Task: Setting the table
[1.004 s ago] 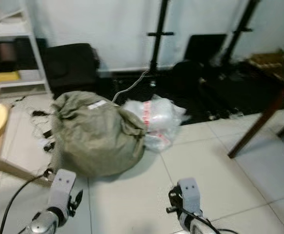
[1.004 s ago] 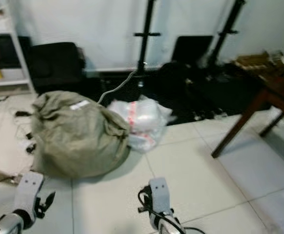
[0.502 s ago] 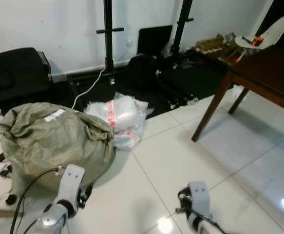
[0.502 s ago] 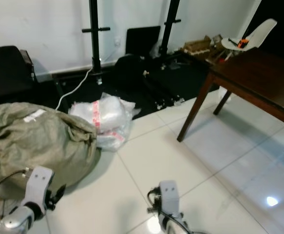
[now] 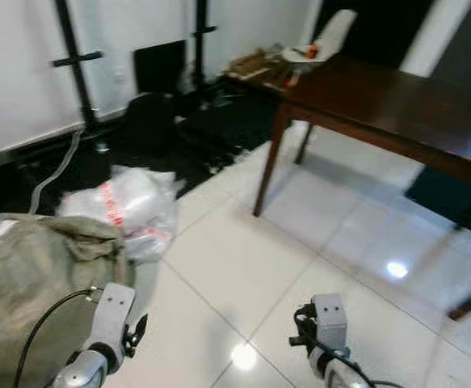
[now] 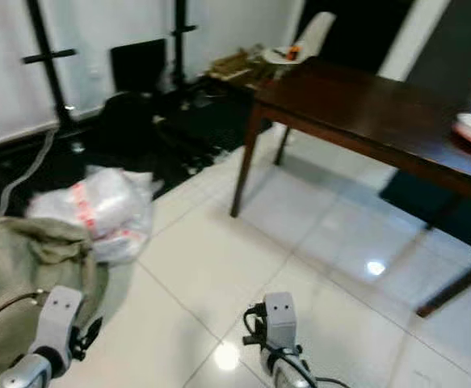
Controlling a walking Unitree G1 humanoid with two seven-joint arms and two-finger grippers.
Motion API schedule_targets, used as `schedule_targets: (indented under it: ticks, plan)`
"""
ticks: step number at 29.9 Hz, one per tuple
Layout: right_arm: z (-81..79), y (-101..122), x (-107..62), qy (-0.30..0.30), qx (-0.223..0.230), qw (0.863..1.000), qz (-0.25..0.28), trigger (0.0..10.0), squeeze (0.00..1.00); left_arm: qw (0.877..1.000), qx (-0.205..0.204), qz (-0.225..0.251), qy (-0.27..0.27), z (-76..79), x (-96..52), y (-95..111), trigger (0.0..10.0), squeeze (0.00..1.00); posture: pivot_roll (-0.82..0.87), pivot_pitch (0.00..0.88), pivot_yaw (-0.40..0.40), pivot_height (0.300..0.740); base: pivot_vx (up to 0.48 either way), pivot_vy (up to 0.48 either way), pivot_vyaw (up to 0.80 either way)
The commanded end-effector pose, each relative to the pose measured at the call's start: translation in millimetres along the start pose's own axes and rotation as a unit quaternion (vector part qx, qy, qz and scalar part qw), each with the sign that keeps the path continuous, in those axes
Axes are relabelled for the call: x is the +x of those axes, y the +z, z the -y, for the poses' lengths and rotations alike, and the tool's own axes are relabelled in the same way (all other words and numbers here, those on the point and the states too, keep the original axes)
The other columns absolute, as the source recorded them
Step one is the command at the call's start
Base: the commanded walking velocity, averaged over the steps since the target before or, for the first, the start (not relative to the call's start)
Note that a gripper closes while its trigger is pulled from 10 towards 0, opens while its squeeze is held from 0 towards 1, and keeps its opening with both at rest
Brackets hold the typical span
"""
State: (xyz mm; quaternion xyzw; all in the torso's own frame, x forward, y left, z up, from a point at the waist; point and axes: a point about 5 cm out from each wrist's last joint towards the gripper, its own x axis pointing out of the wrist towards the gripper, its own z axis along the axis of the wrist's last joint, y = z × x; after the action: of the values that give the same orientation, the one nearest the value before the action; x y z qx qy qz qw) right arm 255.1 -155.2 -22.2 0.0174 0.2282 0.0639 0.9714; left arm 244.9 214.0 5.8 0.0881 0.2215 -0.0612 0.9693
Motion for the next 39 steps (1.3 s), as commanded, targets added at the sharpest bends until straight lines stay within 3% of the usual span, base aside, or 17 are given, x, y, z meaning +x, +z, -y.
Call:
schedule_targets:
  ticks: [1, 16, 24, 39]
  plan:
    - [5.6, -4, -2.5, -0.011, -0.003, 1.000, -0.007, 10.0, 0.00, 1.000, 0.002, -0.003, -0.005, 2.9, 0.1, -3, 10.0, 0.00, 0.04, 0.032, 0.033, 0.740, 0.000, 0.000, -0.79]
    - [7.9, -1, -0.5, -0.015, -0.003, 1.000, 0.000, 10.0, 0.00, 1.000, -0.010, 0.016, 0.000, -0.8, 4.5, 4, 10.0, 0.00, 0.04, 0.021, 0.032, 0.740, 0.000, 0.000, -0.78]
    - [7.6, 2, 0.5, -0.017, 0.002, 1.000, 0.008, 10.0, 0.00, 0.999, 0.011, 0.036, -0.005, -0.1, 7.2, 15, 10.0, 0.00, 0.04, 0.022, 0.035, 0.740, 0.000, 0.000, -0.78]
    - [5.8, 4, 1.8, -0.016, 0.005, 1.000, 0.012, 10.0, 0.00, 0.999, 0.019, 0.041, -0.008, 2.1, 8.3, 17, 10.0, 0.00, 0.04, 0.027, 0.038, 0.740, 0.000, 0.000, -0.78]
